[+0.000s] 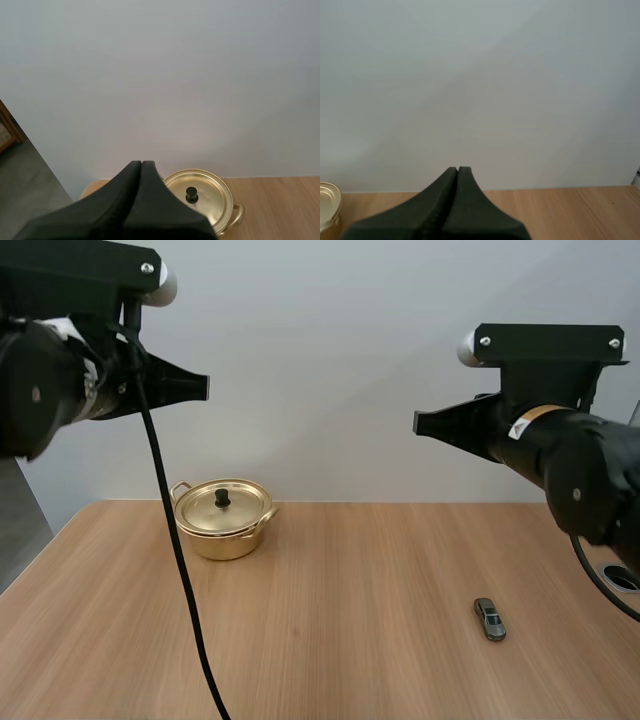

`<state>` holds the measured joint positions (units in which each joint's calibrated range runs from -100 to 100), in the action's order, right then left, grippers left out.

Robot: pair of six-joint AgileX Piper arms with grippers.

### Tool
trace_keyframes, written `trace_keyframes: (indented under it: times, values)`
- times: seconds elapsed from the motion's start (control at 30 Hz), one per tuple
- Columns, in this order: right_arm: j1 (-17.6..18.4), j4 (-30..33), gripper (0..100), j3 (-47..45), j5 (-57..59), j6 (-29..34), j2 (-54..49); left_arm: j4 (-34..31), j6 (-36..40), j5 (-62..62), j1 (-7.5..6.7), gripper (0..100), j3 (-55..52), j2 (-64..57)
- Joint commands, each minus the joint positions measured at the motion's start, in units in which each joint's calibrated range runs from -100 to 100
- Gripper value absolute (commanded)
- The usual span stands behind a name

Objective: Open the pot, put the car inside, and close it

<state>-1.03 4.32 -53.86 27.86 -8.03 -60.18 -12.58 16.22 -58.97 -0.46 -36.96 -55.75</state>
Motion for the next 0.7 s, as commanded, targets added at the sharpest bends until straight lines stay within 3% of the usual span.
trace_keyframes:
  times: [0.0, 0.1, 0.2, 0.27, 0.4, 0.43, 0.57, 0.67]
  values:
    - [-0.04, 10.17, 0, 7.1, 51.99, 1.49, 19.68, 2.84, 0.09, -7.37, 0.01, 0, 3.01, 32.06]
    - [-0.04, 10.17, 0, 7.1, 51.94, 3.13, 19.68, 6.3, 0.09, -2.49, 0.01, 19, 1.82, 34.21]
    - [-0.04, 11.6, 3, 7.1, 54.8, 0.52, 20.47, 6.43, -2.08, 0.95, 0.01, 61, 1.33, 36.68]
    - [-0.04, 13.69, 26, 7.1, 58.14, 0.2, 21.73, 6.87, -8.22, 1.61, 0.01, 96, 1.33, 38.79]
    - [-0.04, 19.43, 94, 7.1, 63.73, -1.98, 23.56, 7.89, -15.65, 1.54, 0.01, 100, 1.33, 42.94]
    - [-0.04, 22.2, 100, 7.1, 63.9, -3.13, 23.56, 7.65, -15.65, 2.84, 0.01, 100, 1.33, 43.8]
    - [-0.04, 33.58, 100, 7.23, 64.33, -2.91, 23.43, 7.65, -12.93, 12.38, 0.01, 100, 1.33, 46.7]
    - [-0.04, 35.15, 100, 7.23, 66.02, -0.92, 23.43, 7.65, -11.19, 21.04, 0.01, 100, 1.33, 49.45]
